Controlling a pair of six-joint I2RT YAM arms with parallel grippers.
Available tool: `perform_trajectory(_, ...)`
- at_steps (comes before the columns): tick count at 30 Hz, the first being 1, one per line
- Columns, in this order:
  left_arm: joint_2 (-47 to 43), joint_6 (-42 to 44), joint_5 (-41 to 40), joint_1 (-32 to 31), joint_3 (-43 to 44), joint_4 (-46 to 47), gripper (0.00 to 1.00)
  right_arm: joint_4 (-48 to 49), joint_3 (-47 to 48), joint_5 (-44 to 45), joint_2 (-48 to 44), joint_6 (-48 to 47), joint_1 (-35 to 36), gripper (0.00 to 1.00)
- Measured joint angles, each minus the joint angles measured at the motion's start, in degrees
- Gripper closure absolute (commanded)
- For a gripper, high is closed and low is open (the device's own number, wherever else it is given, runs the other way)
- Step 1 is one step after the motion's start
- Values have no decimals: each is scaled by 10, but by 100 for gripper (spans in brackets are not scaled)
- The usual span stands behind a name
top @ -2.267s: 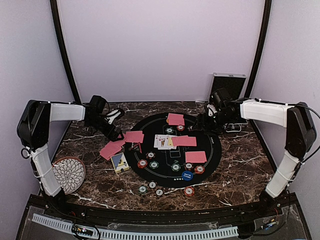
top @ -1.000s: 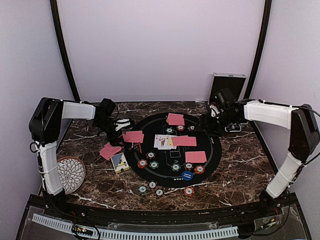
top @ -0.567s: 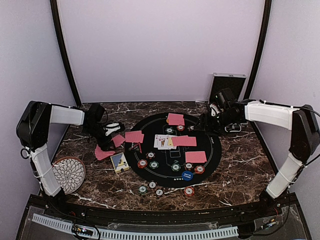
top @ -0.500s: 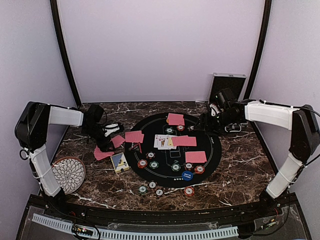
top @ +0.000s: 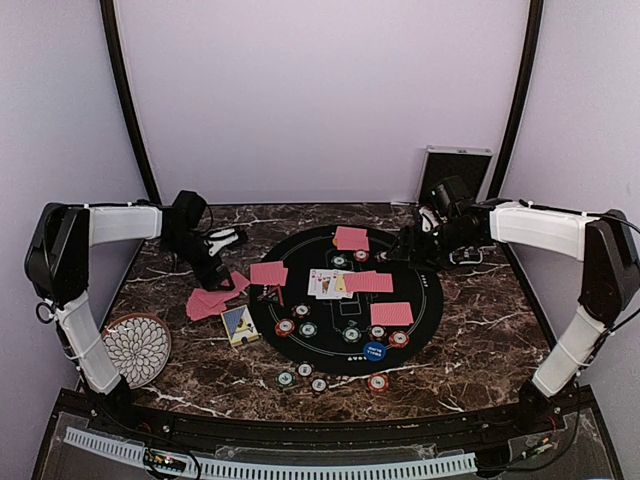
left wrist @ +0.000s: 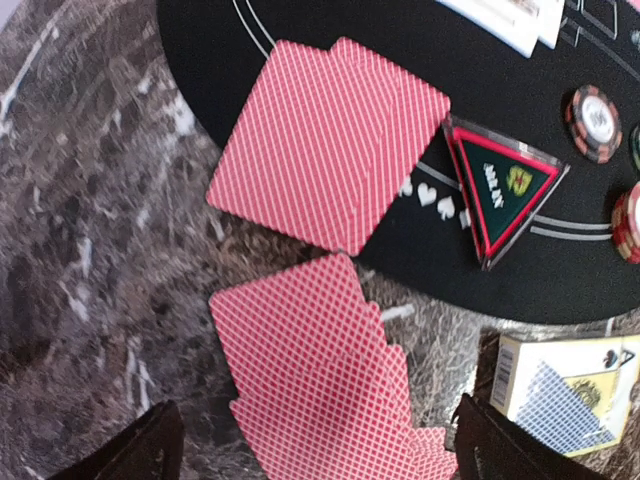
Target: Distribute texas hold em gaming equipment
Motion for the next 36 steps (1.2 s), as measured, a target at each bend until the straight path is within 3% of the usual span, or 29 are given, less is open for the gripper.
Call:
perform_trajectory(2,0,-4,17,0,31,-10,3,0,0,0,0,0,0,31)
perform_trajectory(7,22,-19,30,-3,113,-10,25,4,-3,-2,-1,4,0,35)
perform_trajectory(10,67,-29,11,-4,155,12,30,7,-10,-3,-5,8,0,37)
perform_trajectory(18,158,-49,-50,-7,164,50,30,8,-19,-3,-17,11,0,38)
perform_trajectory(36,161,-52,-85,-16,133,80,26,13,-33,-13,-19,12,0,41)
